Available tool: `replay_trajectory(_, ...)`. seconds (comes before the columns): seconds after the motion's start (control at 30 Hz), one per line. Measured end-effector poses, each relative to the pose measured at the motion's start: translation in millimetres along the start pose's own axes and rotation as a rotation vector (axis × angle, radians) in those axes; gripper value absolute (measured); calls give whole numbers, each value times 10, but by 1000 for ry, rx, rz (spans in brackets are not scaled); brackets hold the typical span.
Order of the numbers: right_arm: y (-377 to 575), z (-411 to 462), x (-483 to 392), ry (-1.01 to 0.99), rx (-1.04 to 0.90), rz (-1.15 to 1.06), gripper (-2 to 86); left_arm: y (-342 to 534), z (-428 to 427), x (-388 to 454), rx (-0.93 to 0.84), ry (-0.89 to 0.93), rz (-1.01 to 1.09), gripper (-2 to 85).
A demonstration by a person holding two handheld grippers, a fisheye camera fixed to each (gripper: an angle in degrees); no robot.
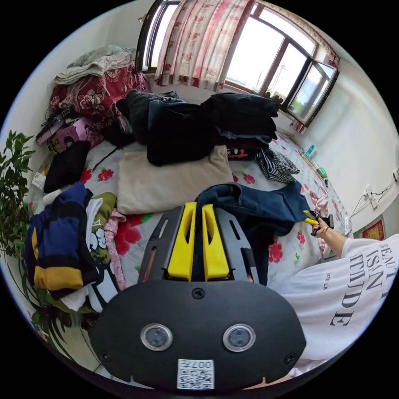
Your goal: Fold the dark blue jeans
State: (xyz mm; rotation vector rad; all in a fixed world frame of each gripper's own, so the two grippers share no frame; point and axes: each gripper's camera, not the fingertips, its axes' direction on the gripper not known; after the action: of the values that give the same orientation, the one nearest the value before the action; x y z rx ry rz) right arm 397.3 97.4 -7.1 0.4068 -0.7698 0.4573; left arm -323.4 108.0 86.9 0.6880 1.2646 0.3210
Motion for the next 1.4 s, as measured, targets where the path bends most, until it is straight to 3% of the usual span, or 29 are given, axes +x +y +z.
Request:
replay_trajectory(0.17, -142, -151, -347, -185, 59, -67, 4, -498, 72, -85, 44, 3, -15, -6)
replay_trajectory(0.23, -191, -354, -645, -277, 87, -139, 0, -850, -126, -82, 139, 31, -14, -7)
replay_trajectory(0.37, -66, -1182, -1484, -455, 189, -422, -3, -1180, -826, 194, 364, 37, 129, -8)
replay_trajectory(0.5, 444, -2102, -2003, -383, 279, -750, -4, -789, -1519, 623, 485, -81, 349, -8)
replay_trajectory(0.67, 1094, -2302, -1700, -107, 216, -827, -2, 196, -1205, 621, 248, -123, 363, -8)
replay_trajectory(0.73, 1283, -2095, -1378, 26, 148, -774, 0, 720, -660, 477, 40, -95, 245, -7)
replay_trajectory(0.87, 1525, -1309, -373, 309, -62, -458, 20, 1415, 367, 201, -288, -82, 48, -7)
replay_trajectory(0.93, 1630, -1104, -150, 363, -130, -414, 31, 1641, 802, 85, -451, -83, -12, -7)
replay_trajectory(1.17, 1698, -1359, 36, 353, 3, -287, 64, 1536, 785, 24, -454, -56, -17, -5)
replay_trajectory(1.4, 1536, -902, 79, 411, -19, -204, 63, 1318, 755, 135, -481, -112, 5, -4)
